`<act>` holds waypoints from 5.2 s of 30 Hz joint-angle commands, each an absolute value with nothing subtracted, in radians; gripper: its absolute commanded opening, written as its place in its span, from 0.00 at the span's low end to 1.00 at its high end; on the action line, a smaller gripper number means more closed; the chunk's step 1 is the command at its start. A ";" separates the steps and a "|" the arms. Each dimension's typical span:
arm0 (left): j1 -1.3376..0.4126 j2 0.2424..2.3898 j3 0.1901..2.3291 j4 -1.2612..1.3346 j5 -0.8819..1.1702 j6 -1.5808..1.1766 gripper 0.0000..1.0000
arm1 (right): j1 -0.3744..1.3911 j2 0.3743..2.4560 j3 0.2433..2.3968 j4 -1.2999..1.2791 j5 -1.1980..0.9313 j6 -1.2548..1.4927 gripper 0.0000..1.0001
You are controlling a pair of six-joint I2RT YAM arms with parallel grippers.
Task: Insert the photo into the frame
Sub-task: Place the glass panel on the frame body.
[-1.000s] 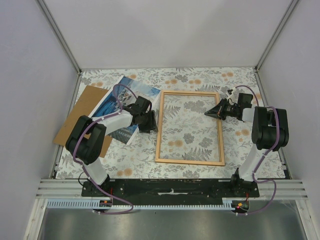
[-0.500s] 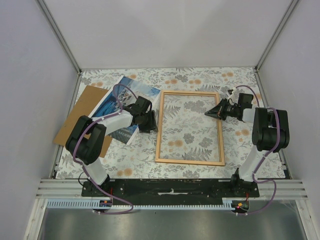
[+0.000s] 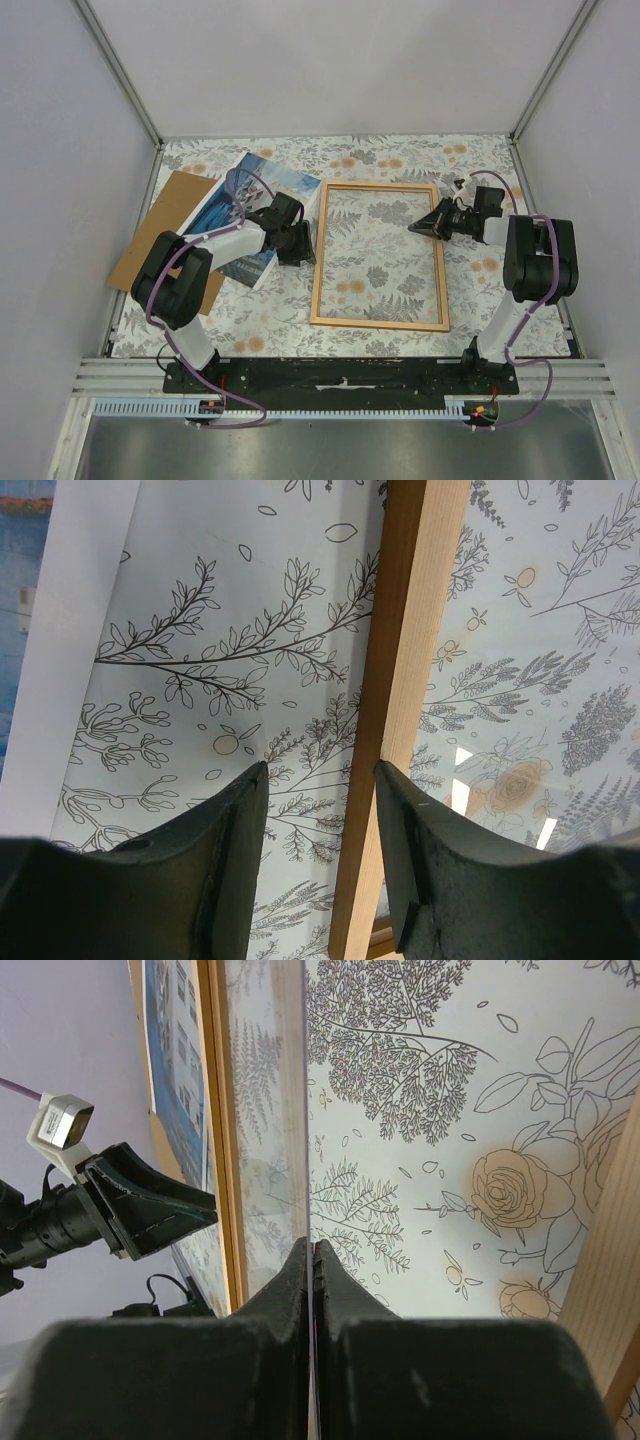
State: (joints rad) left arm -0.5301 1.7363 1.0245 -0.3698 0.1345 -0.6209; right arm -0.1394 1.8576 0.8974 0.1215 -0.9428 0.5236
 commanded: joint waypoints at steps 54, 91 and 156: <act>-0.538 1.723 1.029 -0.371 0.098 -0.629 0.54 | -0.109 1.740 0.876 0.245 -0.991 0.565 0.06; -0.537 1.718 1.028 -0.370 0.097 -0.627 0.54 | -0.113 1.712 0.979 -0.040 -0.801 0.420 0.49; -0.537 1.707 1.031 -0.368 0.097 -0.626 0.54 | -0.114 1.692 1.135 -0.347 -0.433 0.282 0.63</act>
